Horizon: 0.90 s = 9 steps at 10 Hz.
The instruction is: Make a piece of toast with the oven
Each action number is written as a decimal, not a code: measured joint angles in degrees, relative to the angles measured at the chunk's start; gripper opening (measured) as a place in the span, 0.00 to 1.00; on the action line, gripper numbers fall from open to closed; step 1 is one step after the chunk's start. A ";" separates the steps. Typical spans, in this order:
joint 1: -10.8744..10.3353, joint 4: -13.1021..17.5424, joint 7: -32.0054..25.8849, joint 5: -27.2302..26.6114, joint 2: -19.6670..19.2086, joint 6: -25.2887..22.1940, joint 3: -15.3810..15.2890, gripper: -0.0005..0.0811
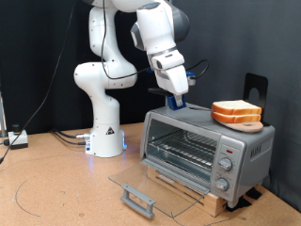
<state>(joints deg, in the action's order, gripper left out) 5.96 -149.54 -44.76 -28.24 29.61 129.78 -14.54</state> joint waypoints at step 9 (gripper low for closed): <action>0.04 0.05 0.17 0.58 -0.92 -0.24 -1.33 0.49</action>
<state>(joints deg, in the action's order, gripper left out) 6.00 -149.49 -44.59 -27.65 28.69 129.55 -15.87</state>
